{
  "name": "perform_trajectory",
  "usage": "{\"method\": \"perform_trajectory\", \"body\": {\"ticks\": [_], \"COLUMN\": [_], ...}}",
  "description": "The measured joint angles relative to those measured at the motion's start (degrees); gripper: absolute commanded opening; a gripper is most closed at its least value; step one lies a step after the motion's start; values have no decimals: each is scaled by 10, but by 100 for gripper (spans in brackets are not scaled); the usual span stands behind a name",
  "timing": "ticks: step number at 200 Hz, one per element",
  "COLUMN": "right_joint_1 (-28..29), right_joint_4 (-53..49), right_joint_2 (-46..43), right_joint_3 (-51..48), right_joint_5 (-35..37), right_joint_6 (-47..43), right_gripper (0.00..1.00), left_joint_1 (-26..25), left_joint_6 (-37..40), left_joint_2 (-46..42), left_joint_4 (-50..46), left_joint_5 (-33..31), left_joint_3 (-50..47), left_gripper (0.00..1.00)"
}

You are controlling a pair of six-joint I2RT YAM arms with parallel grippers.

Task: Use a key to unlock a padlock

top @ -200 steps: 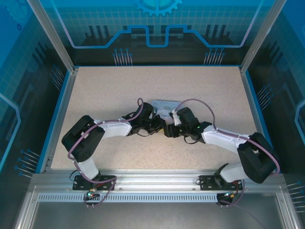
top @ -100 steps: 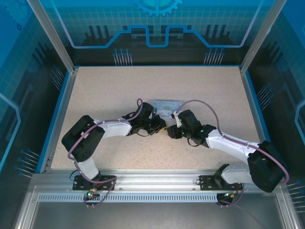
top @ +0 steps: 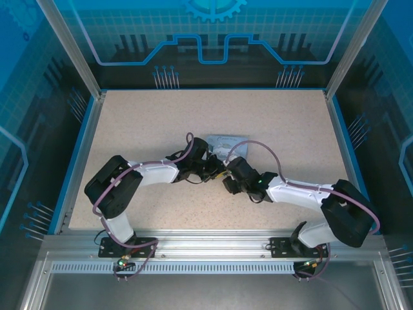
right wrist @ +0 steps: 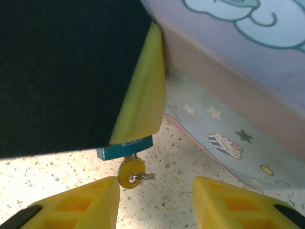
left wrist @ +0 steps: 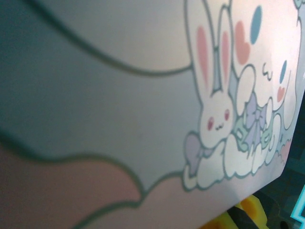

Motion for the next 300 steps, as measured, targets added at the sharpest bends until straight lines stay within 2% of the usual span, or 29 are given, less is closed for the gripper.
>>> {"method": "perform_trajectory", "body": {"ticks": [28,49,82,108,141,166,211,240,257,277,300], "right_joint_1": [6,9,12,12,5,-22,-121,-162,-175,-188,-207], "right_joint_4": [5,11,23,26,26,29,54,63,69,86,104], "right_joint_2": [19,27,29,29,27,12,-18,-17,-14,-14,-31], "right_joint_3": [12,18,21,23,23,13,-16,-22,-25,-29,-43], "right_joint_5": [24,35,38,34,10,-54,-263,-354,-386,-415,-440], "right_joint_6": [0,0,5,10,8,0,7,19,31,47,58], "right_gripper": [41,34,13,0,0,0,0,0,27,43,56], "left_joint_1": [0,1,2,4,5,5,3,3,3,3,3], "left_joint_6": [0,0,0,0,0,0,0,0,0,0,0], "left_joint_2": [0,0,0,0,0,0,0,0,0,2,4], "left_joint_4": [-2,-2,1,6,4,4,16,22,22,17,15], "left_joint_5": [0,0,0,0,0,2,14,19,20,19,13], "left_joint_3": [0,1,6,7,7,7,7,7,7,5,5], "left_gripper": [0,0,0,0,0,0,0,0,0,0,0]}}
